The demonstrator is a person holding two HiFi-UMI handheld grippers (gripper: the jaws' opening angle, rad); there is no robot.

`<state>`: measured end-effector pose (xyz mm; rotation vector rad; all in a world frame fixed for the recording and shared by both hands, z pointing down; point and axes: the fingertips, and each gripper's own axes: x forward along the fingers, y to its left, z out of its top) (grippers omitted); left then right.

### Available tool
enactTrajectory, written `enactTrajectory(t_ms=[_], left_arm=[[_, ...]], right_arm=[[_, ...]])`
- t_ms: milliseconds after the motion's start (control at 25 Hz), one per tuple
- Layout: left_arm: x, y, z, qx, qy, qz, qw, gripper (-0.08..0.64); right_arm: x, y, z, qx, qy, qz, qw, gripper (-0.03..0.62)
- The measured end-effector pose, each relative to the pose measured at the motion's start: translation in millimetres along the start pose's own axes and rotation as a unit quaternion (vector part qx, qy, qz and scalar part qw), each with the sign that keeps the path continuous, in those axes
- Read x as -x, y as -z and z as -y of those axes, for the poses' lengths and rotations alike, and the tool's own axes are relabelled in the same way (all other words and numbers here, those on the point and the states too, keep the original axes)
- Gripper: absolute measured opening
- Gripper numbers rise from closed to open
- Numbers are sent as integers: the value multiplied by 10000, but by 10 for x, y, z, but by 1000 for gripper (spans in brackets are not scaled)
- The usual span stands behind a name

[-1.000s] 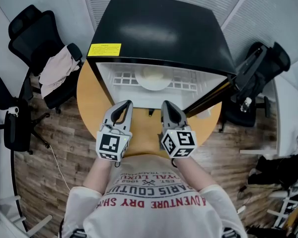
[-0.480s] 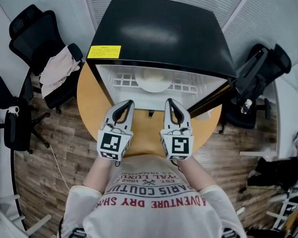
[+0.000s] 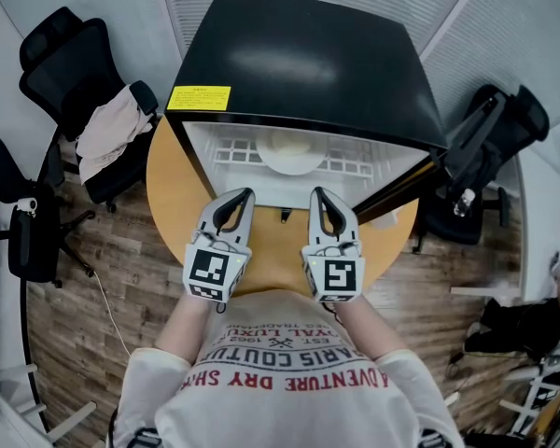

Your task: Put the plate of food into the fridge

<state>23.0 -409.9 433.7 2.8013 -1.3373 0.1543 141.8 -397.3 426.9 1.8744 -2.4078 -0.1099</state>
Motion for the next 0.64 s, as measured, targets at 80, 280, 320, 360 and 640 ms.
enactTrajectory(t_ms=[80,280,320,360,640], left_arm=[[0,-14,14,-6,30,35,10000,32],[3,-41,6,-9,23,86,10000,32],[6,-39,-3,6,6,89,10000,32],[9,-33,-13,25,-16,88,10000,32],[6,-11,-22,83,-55,87,9999,32]], right_arm=[[7,17,-9,-55,-26,-27,10000,28],[18,44,-33,-155,-92,-90,9998,28],[17,45,-40,-149,-119,-86,9998,28],[17,48,-46,-149,-141,-88,9997,28],[29,54,-42,-225,-148,-130,9996,28]])
